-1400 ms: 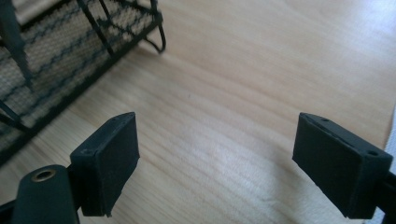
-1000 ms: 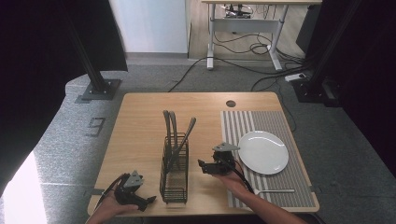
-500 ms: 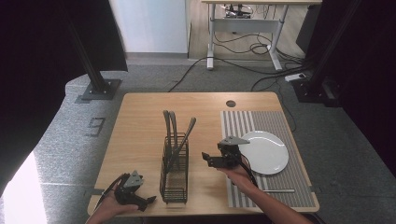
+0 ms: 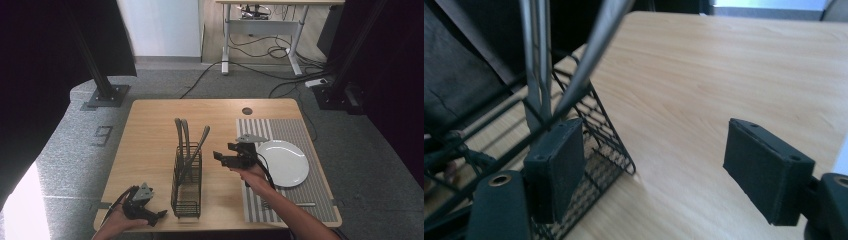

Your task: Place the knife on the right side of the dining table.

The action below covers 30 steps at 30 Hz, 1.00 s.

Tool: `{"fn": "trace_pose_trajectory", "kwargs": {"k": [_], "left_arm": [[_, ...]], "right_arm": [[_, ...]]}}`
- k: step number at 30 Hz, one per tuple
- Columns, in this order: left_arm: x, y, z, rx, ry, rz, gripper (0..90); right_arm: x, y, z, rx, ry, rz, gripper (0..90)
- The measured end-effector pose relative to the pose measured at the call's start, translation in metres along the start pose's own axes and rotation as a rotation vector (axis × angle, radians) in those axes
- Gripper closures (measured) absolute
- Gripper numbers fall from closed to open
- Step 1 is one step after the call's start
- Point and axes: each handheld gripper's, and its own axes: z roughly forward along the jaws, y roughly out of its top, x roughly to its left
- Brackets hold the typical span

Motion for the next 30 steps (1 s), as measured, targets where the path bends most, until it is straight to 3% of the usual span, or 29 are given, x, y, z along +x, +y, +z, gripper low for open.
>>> {"fn": "trace_pose_trajectory", "kwargs": {"k": [8, 20, 27, 28, 30], "left_arm": [[0.000, 0.000, 0.000, -0.001, 0.000, -0.001, 0.0], [0.000, 0.000, 0.000, -0.001, 0.000, 0.000, 0.0], [0.000, 0.000, 0.000, -0.001, 0.000, 0.000, 0.0], [0.000, 0.000, 0.000, -0.001, 0.000, 0.000, 0.0], [0.000, 0.000, 0.000, -0.001, 0.000, 0.000, 0.0]], "right_arm": [[0.004, 0.022, 0.018, -0.026, 0.042, -0.029, 28.3], [0.007, 0.035, 0.042, -0.037, 0.077, -0.027, 34.7], [-0.001, 0.035, 0.057, -0.034, 0.192, 0.016, 52.5], [-0.001, 0.035, 0.057, -0.034, 0.192, 0.016, 52.5], [-0.003, 0.035, 0.059, -0.040, 0.238, 0.022, 61.5]]}}
